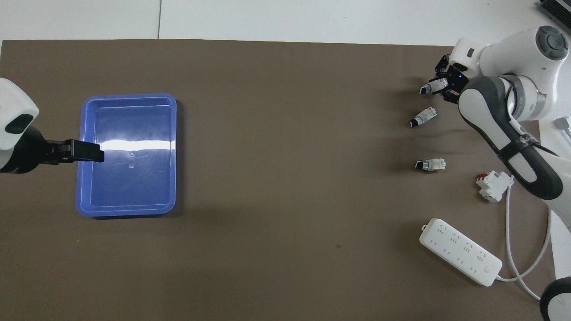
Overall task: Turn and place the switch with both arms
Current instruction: 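Carry the switch toward the left gripper while the left gripper reaches forward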
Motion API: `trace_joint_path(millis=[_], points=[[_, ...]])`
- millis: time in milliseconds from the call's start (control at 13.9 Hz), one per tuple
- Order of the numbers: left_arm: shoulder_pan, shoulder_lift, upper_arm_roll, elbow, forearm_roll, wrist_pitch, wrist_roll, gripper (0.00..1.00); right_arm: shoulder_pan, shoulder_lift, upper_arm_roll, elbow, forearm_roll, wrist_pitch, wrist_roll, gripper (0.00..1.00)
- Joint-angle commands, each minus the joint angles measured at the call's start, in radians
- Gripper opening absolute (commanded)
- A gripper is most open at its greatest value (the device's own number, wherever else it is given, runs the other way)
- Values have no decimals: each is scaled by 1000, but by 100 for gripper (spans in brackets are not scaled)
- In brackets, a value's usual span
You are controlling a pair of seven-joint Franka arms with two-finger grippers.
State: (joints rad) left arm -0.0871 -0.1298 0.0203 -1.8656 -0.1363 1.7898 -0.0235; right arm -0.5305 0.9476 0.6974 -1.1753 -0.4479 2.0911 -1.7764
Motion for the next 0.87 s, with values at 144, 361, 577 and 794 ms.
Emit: trace_joint_path(millis=[144,361,577,794], points=[[-34,-22,3,-41,-165,45,-12,97,-20,-227,22,-160,135,-71,127,0],[-66,-14,3,-61,-308,97,-9,92,-5,-387,28,-315,266,-68,245,0],[-124,15,3,-64,-443,164,-4,87,81,-457,30,-343,296,-71,377,0],[-203,51,3,-64,-523,272,2,81,131,-466,85,-346,310,-71,475,0]])
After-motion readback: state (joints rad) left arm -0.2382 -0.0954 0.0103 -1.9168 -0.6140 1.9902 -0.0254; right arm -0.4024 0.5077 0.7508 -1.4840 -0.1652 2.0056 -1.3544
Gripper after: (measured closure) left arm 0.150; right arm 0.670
